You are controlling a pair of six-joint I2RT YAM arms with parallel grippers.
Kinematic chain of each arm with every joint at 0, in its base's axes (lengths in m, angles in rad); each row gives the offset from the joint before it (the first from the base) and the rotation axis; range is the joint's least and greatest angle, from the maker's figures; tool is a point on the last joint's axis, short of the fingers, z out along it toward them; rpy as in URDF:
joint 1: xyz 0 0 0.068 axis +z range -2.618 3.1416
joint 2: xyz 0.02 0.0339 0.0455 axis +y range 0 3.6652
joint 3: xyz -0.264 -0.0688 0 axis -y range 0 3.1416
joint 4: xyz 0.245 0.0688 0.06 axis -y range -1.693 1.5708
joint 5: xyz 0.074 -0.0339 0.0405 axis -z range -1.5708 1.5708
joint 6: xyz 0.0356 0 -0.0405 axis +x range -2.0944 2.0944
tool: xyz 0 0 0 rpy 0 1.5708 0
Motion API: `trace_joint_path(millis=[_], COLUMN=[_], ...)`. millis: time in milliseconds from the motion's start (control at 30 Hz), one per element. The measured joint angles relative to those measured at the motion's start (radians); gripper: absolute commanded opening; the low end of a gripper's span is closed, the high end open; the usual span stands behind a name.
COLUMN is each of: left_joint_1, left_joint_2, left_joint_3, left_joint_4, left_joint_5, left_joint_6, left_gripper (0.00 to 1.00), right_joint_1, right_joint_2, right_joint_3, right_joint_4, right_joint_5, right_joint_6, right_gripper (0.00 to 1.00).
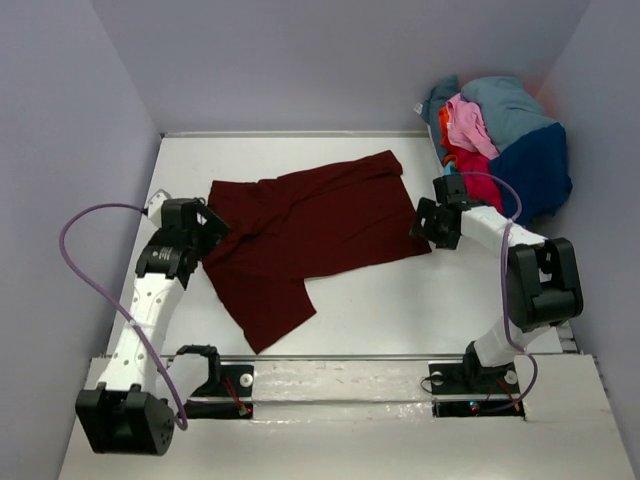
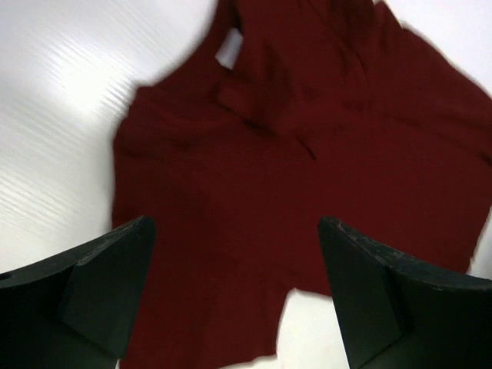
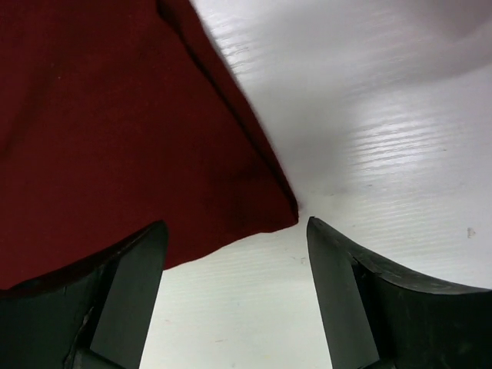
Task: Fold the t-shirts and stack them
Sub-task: Fold the flattened tshirt in 1/3 of the way, then grap the side of the flattened tshirt closest away from the robot with both arms
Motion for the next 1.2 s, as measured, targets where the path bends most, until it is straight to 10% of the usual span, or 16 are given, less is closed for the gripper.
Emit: trace_joint_path(millis=[233, 1200], left_joint_1=[-0.328, -0.708], left_joint_2=[-0.013, 0.256], left_joint_3=[0.009, -0.214], left_joint_4=[-0.23, -0.376], left_joint_5=[0.009, 0.018], left_joint_6=[-0.261, -0.681], left_gripper=[0.97, 0.92], right_joint_1=[0.0, 0.0], right_joint_2=[0.002, 0.071], right_joint_3=[0.0, 0.002], right_joint_4=[0.005, 0.0], right_joint_5=[-0.047, -0.093], right_joint_6=[-0.003, -0.043], right_gripper=[0.8, 0.79])
